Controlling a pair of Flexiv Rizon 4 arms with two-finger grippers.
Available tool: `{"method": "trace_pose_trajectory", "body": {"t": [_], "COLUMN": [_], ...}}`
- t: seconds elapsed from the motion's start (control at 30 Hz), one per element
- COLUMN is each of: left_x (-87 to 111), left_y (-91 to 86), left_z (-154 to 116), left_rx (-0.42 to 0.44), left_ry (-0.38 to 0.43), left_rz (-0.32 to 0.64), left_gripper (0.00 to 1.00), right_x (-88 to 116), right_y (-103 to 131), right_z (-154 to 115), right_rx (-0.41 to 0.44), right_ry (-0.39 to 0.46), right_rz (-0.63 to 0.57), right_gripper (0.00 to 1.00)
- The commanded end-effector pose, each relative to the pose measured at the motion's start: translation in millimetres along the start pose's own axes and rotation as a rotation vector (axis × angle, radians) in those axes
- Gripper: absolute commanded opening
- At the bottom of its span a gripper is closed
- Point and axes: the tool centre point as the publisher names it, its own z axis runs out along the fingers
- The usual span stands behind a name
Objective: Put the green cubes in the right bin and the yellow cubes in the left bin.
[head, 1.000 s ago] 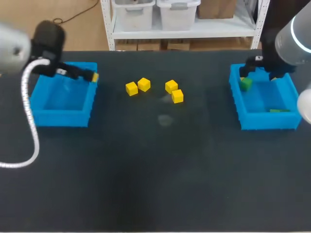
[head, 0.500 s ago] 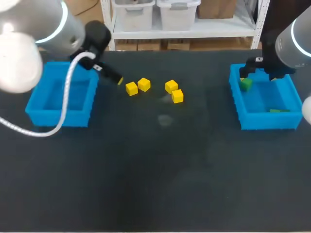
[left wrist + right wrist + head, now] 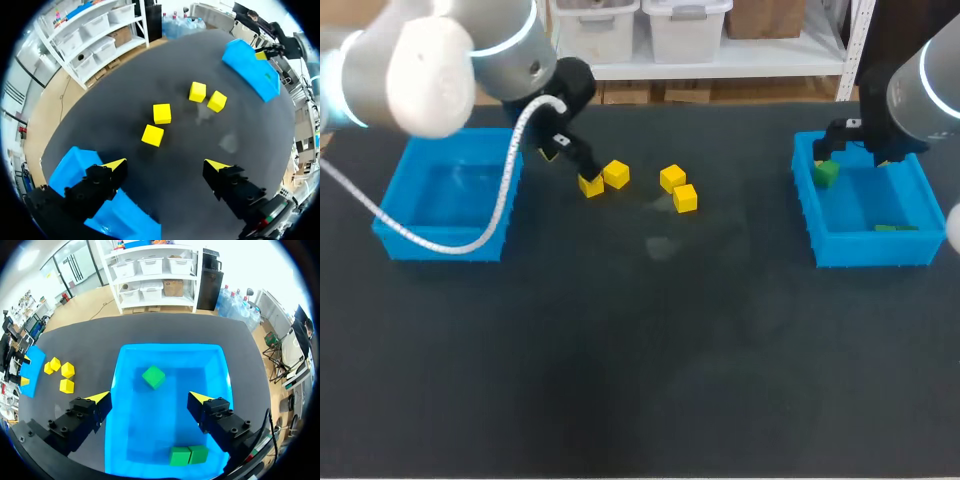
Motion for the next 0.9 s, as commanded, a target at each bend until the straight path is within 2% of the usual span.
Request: {"method": "trace_pose_trajectory", "body": {"t": [0.03,0.27,0.67,0.9], "left_x": [-8.6,-7.5,-13.0,-18.1], "left_y": [4.7,6.2,12.2,12.3], "left_z": [15.1,33.8,60.9,74.4], "left_rx": [0.004,-0.02,-0.086,-0.129], "left_ry": [0.095,0.099,0.057,-0.006], "left_rz": [-0.009,-0.021,-0.01,0.022], "left_gripper": [1.0,1.0,1.0,1.0], "right_x": [1.7,1.7,1.7,1.7], "right_y": [0.5,0.5,0.5,0.5], "right_z": [-0.7,-0.7,-0.7,-0.7], "right_rx": [0.004,0.004,0.004,0.004], "right_ry": [-0.005,-0.005,-0.005,-0.005], "right_rz": [0.001,0.001,0.001,0.001], "right_gripper": [1.0,1.0,1.0,1.0]}}
